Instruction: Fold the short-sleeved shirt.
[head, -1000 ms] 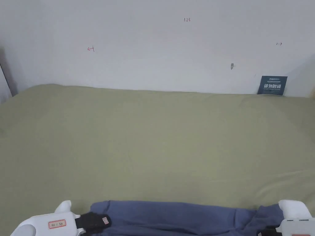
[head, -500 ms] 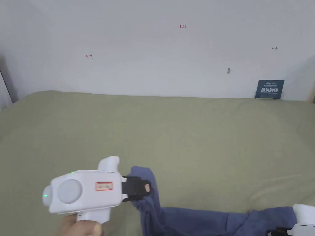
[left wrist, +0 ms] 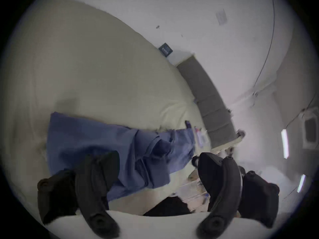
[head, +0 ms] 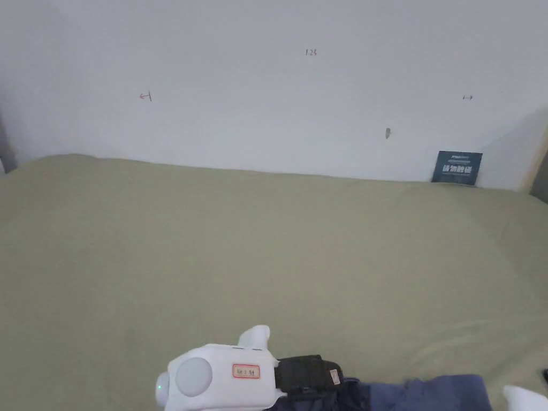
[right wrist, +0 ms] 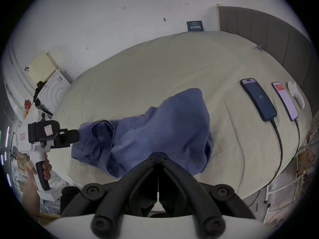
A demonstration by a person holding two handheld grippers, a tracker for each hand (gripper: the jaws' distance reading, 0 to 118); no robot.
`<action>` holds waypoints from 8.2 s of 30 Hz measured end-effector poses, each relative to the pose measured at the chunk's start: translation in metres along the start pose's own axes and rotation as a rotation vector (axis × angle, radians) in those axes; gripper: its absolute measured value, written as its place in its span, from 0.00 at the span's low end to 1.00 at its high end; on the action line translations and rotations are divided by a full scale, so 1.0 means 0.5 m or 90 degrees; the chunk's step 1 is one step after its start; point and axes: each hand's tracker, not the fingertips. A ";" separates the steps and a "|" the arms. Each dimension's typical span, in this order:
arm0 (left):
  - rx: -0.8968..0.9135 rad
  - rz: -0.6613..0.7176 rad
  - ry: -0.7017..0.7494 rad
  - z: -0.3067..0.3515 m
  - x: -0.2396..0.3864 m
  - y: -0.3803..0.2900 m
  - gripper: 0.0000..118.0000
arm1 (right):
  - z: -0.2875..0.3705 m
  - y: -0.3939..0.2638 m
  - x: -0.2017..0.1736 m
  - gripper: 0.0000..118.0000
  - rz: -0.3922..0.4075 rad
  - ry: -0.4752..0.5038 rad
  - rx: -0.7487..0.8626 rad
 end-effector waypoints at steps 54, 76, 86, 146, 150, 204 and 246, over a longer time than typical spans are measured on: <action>0.038 0.076 0.051 0.144 -0.157 -0.096 0.27 | 0.002 -0.020 -0.005 0.00 0.073 -0.038 0.034; 0.087 0.153 0.070 0.183 -0.115 -0.100 0.08 | 0.005 -0.022 -0.006 0.00 0.073 -0.024 0.043; 0.232 0.058 0.255 0.446 -0.008 -0.108 0.08 | 0.000 -0.024 -0.024 0.00 0.079 -0.003 0.037; 0.118 -0.103 0.086 0.297 0.026 -0.028 0.09 | -0.014 0.061 -0.211 0.00 0.090 0.317 0.010; 0.211 0.000 0.060 0.337 -0.026 -0.086 0.09 | -0.119 0.105 -0.303 0.00 0.140 0.271 -0.135; 0.031 0.034 0.118 0.478 -0.212 0.040 0.26 | -0.179 0.012 -0.462 0.00 0.160 0.087 0.099; 0.196 -0.178 0.687 0.878 0.075 -0.033 0.11 | -0.118 -0.082 -0.718 0.00 0.158 0.126 0.142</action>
